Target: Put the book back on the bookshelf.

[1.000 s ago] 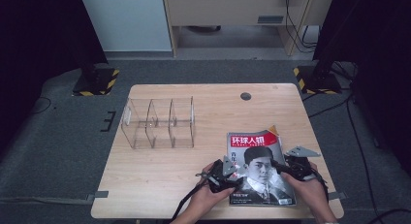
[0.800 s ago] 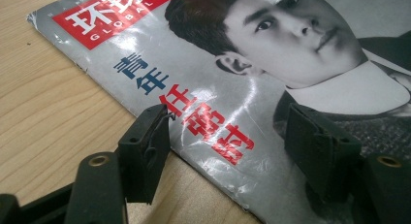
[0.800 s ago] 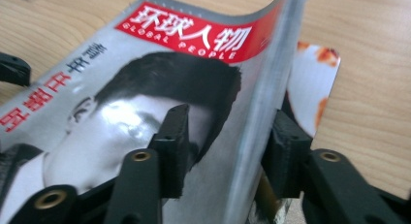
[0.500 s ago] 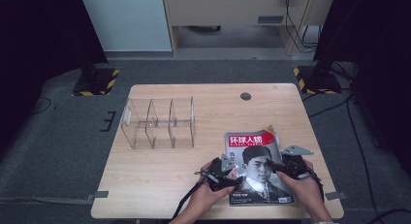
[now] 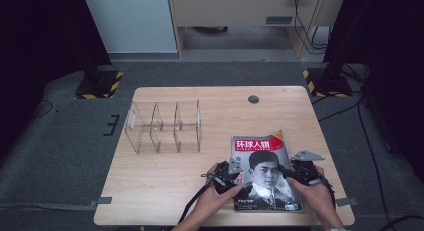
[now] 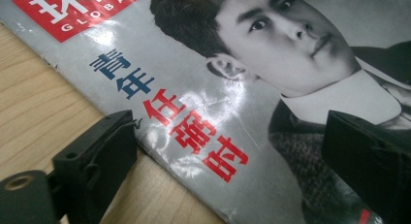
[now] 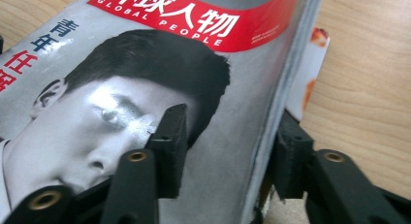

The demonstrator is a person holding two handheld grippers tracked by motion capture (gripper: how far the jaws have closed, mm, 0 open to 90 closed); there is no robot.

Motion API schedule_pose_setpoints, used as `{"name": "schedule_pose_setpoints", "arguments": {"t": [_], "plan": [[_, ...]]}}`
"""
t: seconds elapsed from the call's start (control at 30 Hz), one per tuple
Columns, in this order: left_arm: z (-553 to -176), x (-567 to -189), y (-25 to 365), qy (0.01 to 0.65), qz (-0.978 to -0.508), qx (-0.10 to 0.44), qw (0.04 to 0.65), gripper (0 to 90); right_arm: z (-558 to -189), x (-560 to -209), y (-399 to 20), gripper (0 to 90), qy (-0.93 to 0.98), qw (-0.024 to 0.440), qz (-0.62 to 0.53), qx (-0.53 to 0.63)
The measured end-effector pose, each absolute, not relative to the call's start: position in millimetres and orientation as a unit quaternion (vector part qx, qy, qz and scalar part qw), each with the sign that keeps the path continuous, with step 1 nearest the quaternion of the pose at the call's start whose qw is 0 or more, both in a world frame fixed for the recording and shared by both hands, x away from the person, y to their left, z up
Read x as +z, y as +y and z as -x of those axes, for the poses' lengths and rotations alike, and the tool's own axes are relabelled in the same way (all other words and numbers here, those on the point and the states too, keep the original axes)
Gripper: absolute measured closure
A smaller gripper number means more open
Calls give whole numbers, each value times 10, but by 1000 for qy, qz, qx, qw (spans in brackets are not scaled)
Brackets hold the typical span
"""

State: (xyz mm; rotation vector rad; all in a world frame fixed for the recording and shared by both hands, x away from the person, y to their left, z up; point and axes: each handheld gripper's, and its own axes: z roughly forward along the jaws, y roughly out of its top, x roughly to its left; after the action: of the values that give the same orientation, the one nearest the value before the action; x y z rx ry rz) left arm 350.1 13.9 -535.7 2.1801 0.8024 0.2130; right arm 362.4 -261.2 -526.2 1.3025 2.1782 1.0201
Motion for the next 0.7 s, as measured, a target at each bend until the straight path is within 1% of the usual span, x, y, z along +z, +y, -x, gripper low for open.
{"name": "schedule_pose_setpoints", "arguments": {"t": [0.03, 0.07, 0.1, 0.2, 0.23, 0.27, 0.3, 0.33, 0.37, 0.4, 0.5, 0.53, 0.7], "plan": [[-3521, -5356, 142, 320, -858, 83, 394, 37, -3624, -5262, -2612, 593, 780, 202, -466, 365], [-3558, -5356, 150, 328, -853, 80, 397, 36, -3618, -5245, -2618, 644, 779, 204, -465, 369], [-3558, -5356, 150, 328, -853, 80, 397, 35, -3612, -5235, -2623, 665, 780, 203, -463, 370], [-3607, -5359, 178, 332, -848, 63, 407, 18, -3603, -5224, -2619, 675, 779, 202, -461, 374], [-3608, -5359, 178, 331, -849, 63, 407, 16, -3606, -5232, -2617, 640, 780, 202, -461, 372], [-3608, -5359, 175, 329, -850, 64, 406, 15, -3610, -5242, -2609, 577, 779, 196, -467, 371], [-3603, -5358, 160, 323, -855, 70, 400, 14, -3619, -5263, -2595, 540, 778, 191, -472, 367], [-3593, -5359, 138, 314, -862, 79, 390, 9, -3621, -5281, -2581, 543, 780, 192, -472, 364], [-3583, -5363, 113, 303, -869, 89, 380, 1, -3619, -5279, -2568, 568, 779, 195, -473, 363], [-3573, -5364, 93, 297, -874, 97, 373, 0, -3626, -5268, -2572, 613, 779, 199, -472, 362], [-3580, -5361, 107, 300, -871, 93, 377, 0, -3629, -5221, -2622, 759, 771, 200, -474, 375], [-3585, -5361, 119, 304, -868, 91, 382, 3, -3628, -5201, -2632, 788, 767, 197, -476, 382], [-3618, -5359, 157, 316, -860, 78, 393, 17, -3606, -5118, -2597, 846, 767, 203, -465, 393]]}}
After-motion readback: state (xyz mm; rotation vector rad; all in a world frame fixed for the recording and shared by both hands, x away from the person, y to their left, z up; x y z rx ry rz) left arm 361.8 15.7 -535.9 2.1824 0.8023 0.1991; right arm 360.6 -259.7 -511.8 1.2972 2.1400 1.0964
